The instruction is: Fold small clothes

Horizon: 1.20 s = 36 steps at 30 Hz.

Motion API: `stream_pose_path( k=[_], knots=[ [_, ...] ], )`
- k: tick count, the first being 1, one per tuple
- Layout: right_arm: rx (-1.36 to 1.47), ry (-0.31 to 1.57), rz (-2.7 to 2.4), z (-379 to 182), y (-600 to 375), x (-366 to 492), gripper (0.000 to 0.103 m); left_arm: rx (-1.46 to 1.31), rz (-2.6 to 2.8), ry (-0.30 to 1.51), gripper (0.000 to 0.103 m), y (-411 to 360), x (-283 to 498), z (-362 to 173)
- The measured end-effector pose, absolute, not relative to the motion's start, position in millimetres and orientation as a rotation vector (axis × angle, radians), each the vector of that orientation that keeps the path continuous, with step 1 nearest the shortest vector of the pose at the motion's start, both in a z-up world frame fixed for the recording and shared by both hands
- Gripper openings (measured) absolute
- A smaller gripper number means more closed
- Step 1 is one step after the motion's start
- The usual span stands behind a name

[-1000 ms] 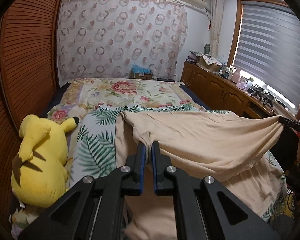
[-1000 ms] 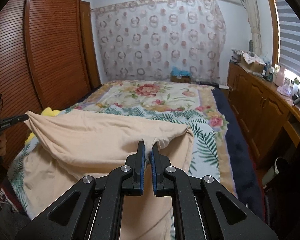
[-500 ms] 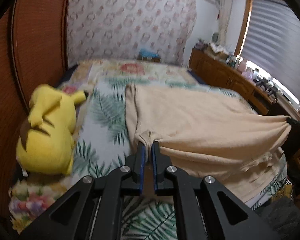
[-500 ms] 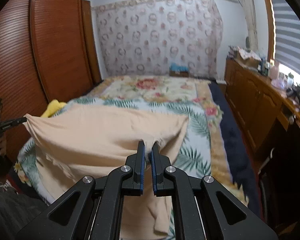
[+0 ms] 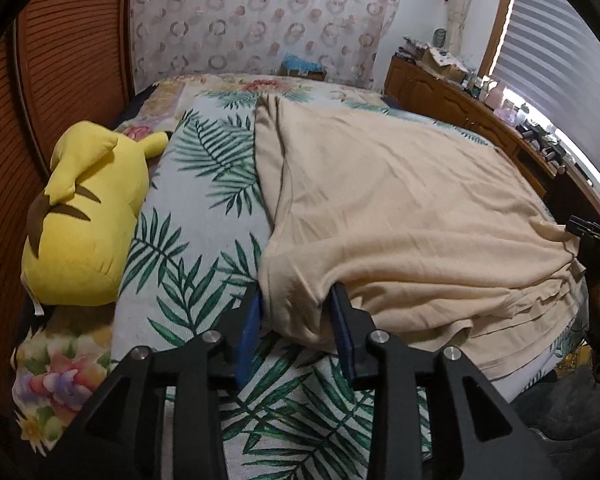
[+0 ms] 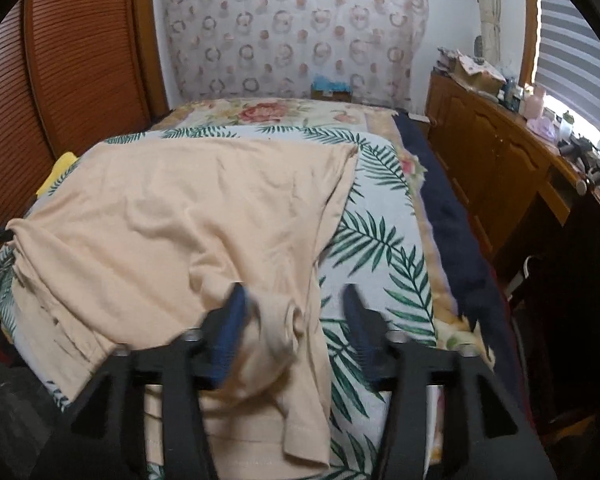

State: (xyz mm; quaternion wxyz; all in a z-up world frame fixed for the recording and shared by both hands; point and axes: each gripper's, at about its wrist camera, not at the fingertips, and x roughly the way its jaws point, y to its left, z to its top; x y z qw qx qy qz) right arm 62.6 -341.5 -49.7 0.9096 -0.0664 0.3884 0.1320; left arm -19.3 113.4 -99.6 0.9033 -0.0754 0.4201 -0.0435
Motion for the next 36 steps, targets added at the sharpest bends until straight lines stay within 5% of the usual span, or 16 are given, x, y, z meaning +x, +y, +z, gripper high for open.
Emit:
stream_pose_path(
  k=[36],
  knots=[
    [-0.111,0.813,0.270,-101.1,-322.1,71.3,0.065,-0.113,-0.061,0.906,0.035,93.9,-12.0,-109.0]
  ],
)
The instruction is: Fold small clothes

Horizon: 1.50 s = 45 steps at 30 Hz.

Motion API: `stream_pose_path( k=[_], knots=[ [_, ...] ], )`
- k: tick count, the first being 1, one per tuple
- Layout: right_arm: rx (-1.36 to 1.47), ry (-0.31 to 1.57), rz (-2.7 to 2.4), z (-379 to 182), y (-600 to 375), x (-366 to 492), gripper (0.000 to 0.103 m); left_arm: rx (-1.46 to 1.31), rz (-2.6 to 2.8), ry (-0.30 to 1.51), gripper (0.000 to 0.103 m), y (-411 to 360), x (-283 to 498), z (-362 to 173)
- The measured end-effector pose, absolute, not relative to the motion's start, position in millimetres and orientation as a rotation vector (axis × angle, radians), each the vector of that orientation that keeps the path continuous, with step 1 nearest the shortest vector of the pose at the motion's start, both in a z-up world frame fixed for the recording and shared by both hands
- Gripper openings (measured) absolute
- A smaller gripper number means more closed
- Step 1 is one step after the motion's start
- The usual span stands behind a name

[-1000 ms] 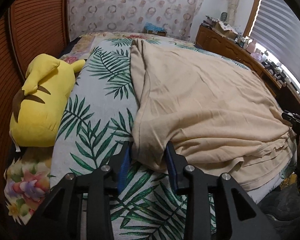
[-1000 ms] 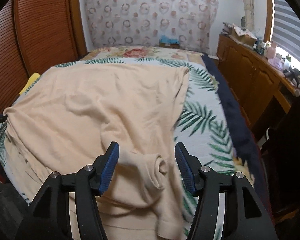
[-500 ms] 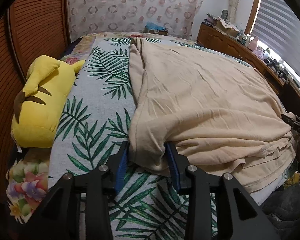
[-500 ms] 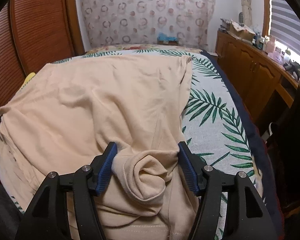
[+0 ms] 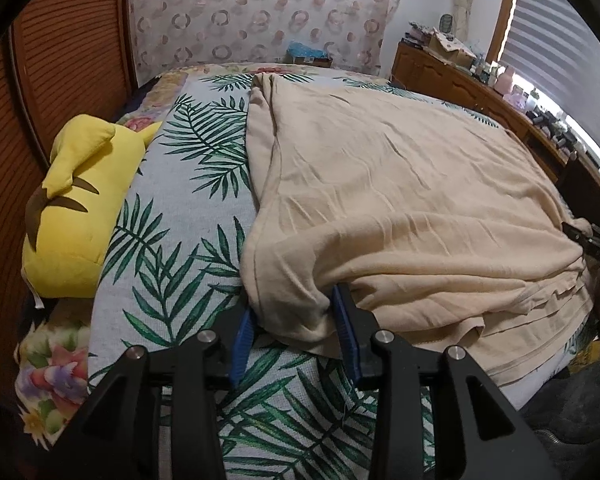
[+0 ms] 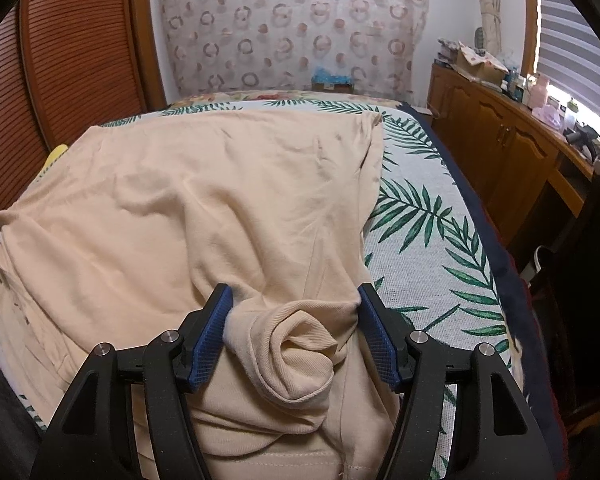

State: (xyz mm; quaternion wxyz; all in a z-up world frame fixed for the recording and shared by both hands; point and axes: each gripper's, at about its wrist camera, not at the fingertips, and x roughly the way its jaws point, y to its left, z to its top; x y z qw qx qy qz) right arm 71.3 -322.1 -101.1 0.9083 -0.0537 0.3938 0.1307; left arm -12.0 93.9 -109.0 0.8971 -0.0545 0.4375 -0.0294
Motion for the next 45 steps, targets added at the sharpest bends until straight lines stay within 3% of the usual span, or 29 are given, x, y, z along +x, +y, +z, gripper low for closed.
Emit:
stream_pose_path(
  k=[3,8,11,22,38,40,41,45],
  knots=[
    [-0.111,0.813,0.270,-101.1,-321.4,71.3,0.065,-0.112,-0.074,0.903,0.035,93.1,-12.7,-109.4],
    [-0.111,0.812,0.270,-101.3,-321.2,71.1,0.065,-0.099,-0.149,0.891,0.007,88.5,-14.7,-107.8],
    [-0.110,0.812,0.270,-101.4,-321.5,71.0,0.065,-0.113,-0.190,0.849,0.004,83.6,-18.2,-96.8],
    [-0.101,0.811,0.274,-101.1,-322.5,70.1,0.065,-0.117,-0.338,0.668,0.003,34.1,-1.8,-25.7],
    [-0.061,0.720,0.241,-50.5,-362.5,43.9,0.065,0.065,-0.674,0.612,0.004,-129.5,56.2,43.0],
    [-0.050,0.707,0.234,-44.8,-367.4,41.0,0.065,0.069,-0.678,0.632,0.010,-135.6,59.4,42.1],
    [-0.045,0.706,0.235,-43.8,-368.9,40.4,0.065,0.066,-0.685,0.644,0.019,-136.1,60.4,41.0],
    [-0.049,0.712,0.240,-45.0,-368.8,40.7,0.065,0.081,-0.671,0.655,0.030,-130.7,55.8,39.4]
  ],
)
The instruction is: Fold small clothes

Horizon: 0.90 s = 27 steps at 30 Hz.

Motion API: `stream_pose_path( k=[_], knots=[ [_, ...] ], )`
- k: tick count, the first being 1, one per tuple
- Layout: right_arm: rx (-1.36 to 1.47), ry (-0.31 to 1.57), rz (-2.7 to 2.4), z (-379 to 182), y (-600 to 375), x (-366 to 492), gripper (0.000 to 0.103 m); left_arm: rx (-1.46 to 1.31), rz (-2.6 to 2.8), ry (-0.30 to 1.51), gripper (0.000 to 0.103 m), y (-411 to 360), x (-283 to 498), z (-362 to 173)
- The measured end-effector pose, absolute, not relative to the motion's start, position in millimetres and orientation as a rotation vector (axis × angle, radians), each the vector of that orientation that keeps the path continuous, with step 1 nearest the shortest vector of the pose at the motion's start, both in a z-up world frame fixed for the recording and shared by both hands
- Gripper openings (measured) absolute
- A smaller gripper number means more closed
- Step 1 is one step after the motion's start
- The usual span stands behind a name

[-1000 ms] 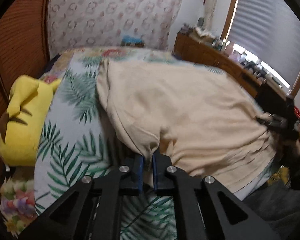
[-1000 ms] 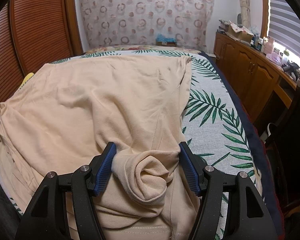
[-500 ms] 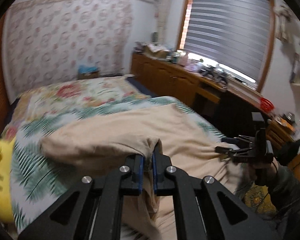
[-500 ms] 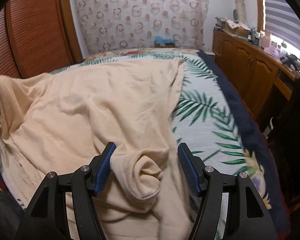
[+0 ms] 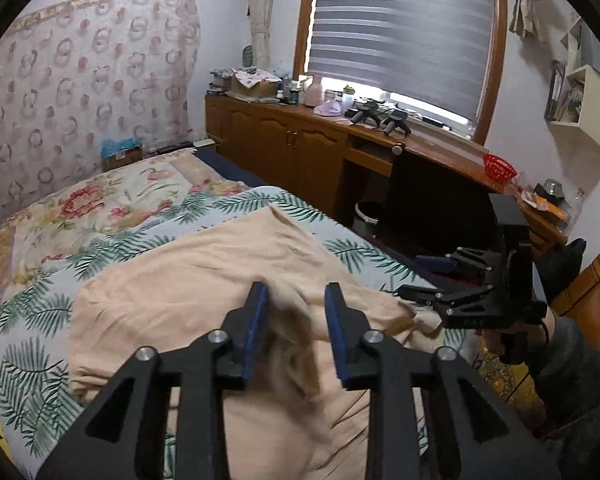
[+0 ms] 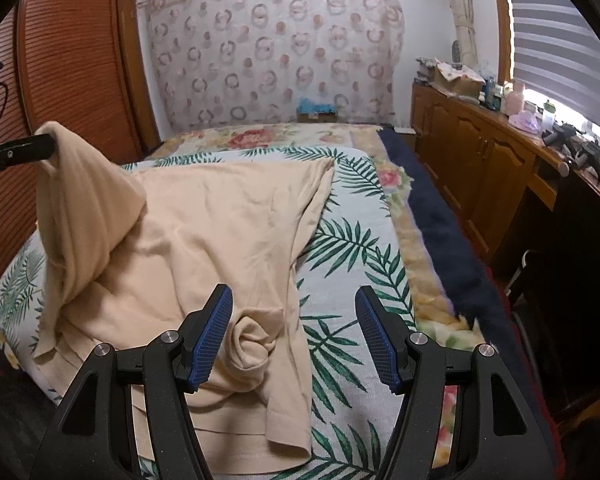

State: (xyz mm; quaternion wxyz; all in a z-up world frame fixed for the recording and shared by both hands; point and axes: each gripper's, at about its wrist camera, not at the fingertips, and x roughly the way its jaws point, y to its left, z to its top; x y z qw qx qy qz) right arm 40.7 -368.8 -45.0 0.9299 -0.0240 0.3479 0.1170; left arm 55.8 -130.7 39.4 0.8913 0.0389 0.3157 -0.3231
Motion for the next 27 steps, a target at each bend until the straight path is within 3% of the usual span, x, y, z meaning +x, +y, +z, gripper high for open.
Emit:
stream_pose_path(
  k=[5,27],
  knots=[
    [-0.047,0.719,0.257,-48.4,-364.4,44.6,0.065,0.074,-0.619,0.641,0.036,-114.1,47.7,37.9],
    [-0.220,0.698,0.549,-33.3,-220.7,101.0,0.065,-0.077,-0.212,0.730,0.037,37.7,41.6,-34.9]
  ],
)
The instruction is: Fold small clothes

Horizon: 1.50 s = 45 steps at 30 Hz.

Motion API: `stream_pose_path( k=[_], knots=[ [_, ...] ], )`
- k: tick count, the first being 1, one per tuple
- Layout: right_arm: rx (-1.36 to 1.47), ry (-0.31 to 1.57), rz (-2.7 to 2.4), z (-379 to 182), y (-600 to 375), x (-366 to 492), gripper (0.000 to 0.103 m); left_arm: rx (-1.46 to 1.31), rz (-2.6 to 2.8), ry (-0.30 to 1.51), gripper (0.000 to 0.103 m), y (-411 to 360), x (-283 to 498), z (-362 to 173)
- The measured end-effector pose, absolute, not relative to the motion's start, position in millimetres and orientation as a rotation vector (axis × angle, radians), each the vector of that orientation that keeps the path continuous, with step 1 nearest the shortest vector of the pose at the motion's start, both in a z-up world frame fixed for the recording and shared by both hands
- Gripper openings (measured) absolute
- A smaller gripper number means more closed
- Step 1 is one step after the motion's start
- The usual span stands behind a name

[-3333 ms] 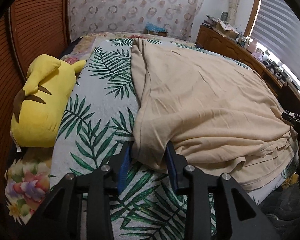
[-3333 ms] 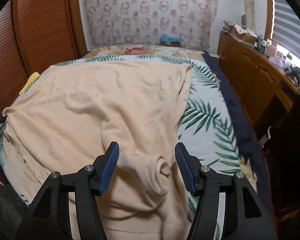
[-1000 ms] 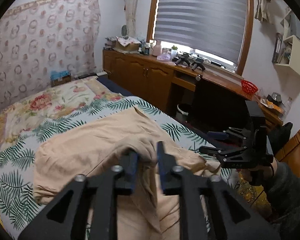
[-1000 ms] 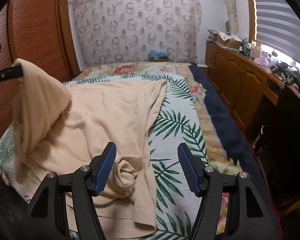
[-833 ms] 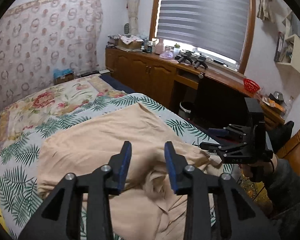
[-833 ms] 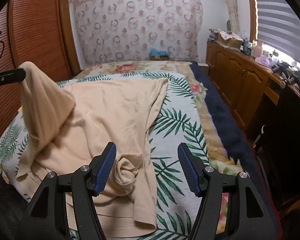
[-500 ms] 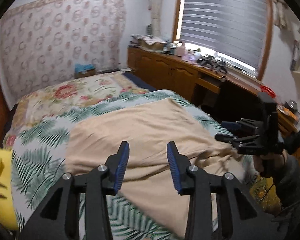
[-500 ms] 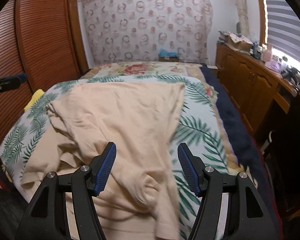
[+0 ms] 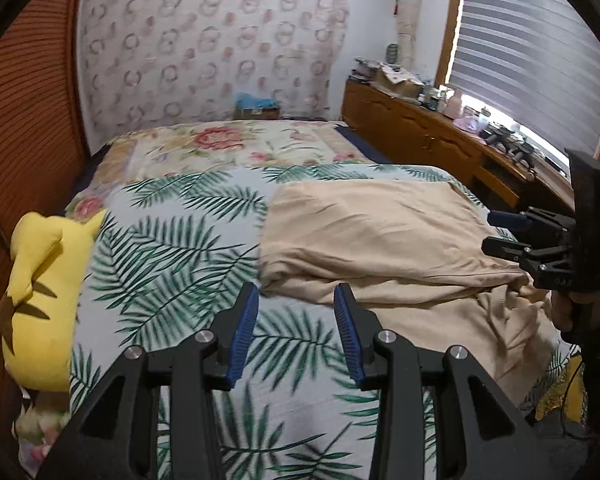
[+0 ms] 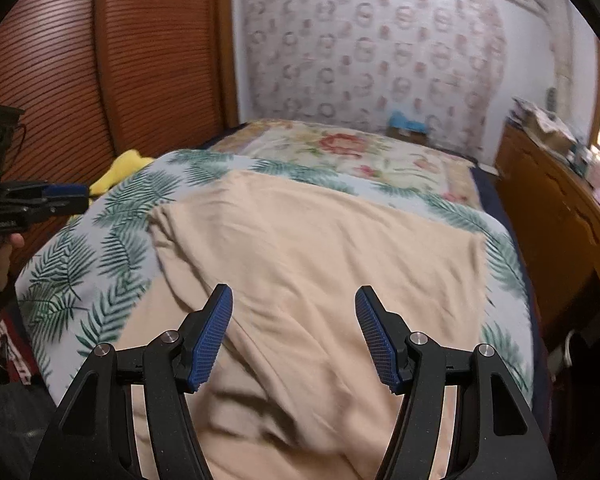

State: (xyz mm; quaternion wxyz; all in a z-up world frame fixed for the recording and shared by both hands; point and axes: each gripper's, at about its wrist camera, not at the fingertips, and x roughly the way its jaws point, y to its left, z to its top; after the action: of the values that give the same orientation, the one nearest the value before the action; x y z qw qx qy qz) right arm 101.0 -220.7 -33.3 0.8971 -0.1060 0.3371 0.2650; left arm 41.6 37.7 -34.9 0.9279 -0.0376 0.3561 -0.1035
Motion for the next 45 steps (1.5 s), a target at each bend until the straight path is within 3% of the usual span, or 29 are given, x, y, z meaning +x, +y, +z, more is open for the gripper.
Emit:
stream_pose_path(
  k=[34,36,38,39,45],
  knots=[
    [-0.500,0.908,0.822,-103.8,-20.0,164.1,0.065,-0.144,-0.121,0.765,0.037,92.2,31.6,-63.9],
    [-0.531,0.884,0.815,-105.3,-18.5,162.6,0.053,-0.146,-0.124,0.768,0.037,91.8,31.8,-65.6],
    [-0.520,0.880,0.825,-104.2,-21.4,163.7,0.012,-0.147,-0.128,0.770,0.037,90.5,32.0,-67.0],
    [-0.524,0.872,0.808,-103.2,-23.6,164.6,0.006,-0.147,-0.132,0.771,0.037,89.7,32.0,-67.9],
    [-0.374,0.800,0.793,-62.7,-65.0,177.5,0.005,-0.134,-0.159,0.775,0.037,80.0,33.8,-67.7]
  ],
)
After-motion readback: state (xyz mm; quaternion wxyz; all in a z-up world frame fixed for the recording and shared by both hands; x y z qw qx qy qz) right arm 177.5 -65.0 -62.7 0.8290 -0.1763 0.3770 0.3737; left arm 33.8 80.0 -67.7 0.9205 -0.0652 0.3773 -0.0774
